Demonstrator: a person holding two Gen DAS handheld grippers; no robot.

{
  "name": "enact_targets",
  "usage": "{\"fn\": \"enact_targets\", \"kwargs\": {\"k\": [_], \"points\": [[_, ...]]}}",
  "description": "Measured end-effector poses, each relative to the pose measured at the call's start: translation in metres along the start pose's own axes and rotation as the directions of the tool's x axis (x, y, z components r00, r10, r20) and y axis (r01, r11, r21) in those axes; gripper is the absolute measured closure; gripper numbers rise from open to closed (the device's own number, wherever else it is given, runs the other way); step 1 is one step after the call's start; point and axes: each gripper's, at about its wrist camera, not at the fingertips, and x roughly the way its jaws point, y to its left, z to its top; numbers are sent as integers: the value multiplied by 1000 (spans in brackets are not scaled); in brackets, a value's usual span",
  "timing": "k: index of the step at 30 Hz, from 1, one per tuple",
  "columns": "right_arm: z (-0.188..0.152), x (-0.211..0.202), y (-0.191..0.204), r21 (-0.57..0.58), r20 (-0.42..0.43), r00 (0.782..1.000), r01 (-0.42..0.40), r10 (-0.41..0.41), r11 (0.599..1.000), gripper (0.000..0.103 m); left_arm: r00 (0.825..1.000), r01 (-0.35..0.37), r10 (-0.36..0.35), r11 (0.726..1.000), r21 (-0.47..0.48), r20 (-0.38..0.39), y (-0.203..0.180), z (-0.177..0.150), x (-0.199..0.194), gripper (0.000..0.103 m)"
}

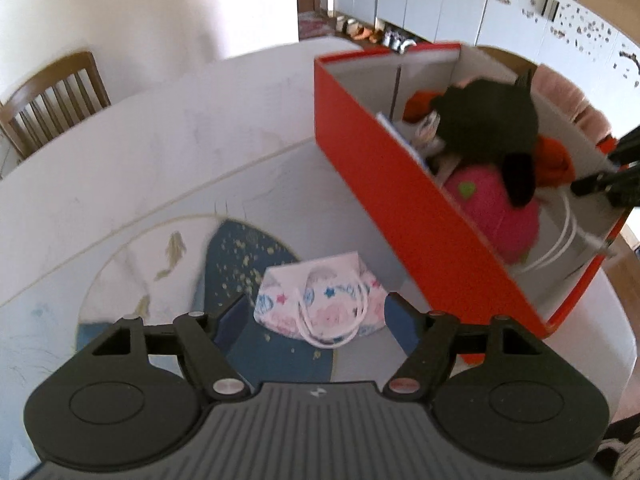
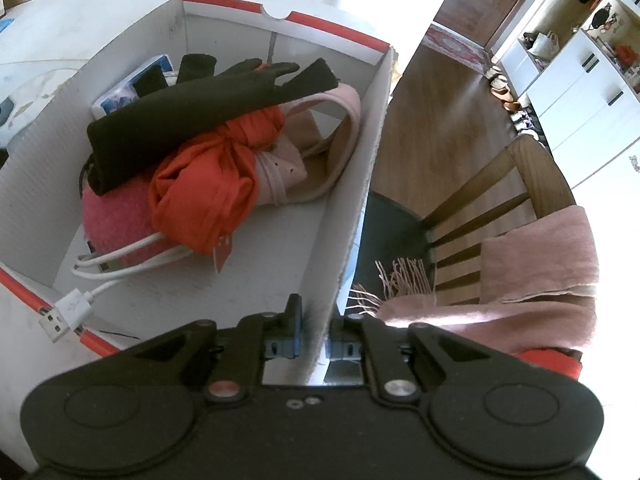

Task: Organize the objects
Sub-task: 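Move the left gripper back over the white printed bag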

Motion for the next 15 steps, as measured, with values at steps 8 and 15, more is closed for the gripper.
{"fn": "enact_targets", "kwargs": {"k": [8,15], "points": [[-1,0,0,8,-7,1000,7,-7,1000,93,998,-43,43,999,7,-44,6,-8,29,29],[-1,0,-1,14,-8,1000,11,-11,1000,93,997,-48,47,999,-3,-53,6,-9,45,29]]}}
